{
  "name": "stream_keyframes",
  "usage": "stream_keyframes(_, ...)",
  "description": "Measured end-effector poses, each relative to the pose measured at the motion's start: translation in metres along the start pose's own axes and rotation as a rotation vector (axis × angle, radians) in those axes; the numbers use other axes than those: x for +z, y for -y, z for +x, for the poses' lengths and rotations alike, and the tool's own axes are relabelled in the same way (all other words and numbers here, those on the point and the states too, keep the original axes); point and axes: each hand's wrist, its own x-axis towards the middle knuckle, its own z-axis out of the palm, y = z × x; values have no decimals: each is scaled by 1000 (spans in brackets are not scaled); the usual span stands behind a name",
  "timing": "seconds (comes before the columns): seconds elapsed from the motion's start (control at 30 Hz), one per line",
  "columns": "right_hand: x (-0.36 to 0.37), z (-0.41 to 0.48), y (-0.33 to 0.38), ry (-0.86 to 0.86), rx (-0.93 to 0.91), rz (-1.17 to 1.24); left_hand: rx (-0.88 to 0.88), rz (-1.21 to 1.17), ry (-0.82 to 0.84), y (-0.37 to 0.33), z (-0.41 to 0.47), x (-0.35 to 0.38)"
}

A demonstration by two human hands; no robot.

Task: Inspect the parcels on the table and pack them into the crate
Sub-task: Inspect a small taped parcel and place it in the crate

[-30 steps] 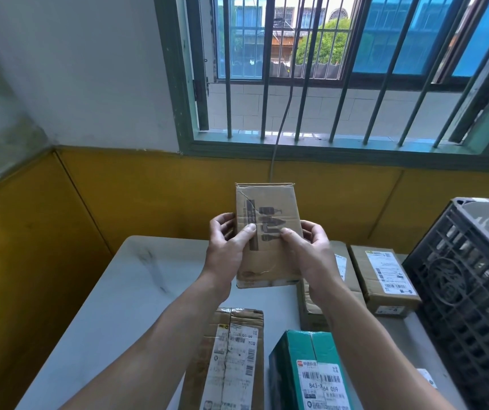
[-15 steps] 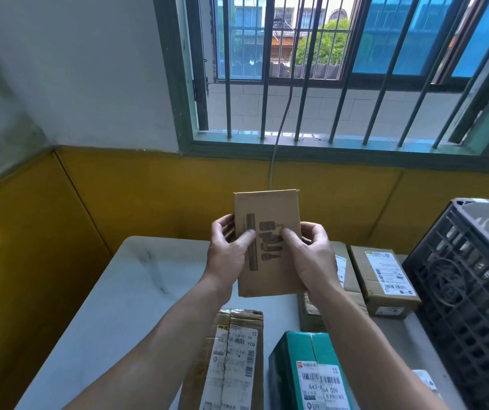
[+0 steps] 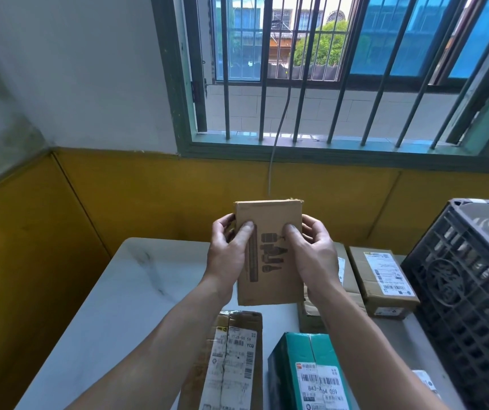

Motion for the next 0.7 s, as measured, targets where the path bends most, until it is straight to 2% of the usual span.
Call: stream_keyframes(0.7, 3, -3, 6, -56, 45, -112, -29, -78, 15, -2, -3, 5)
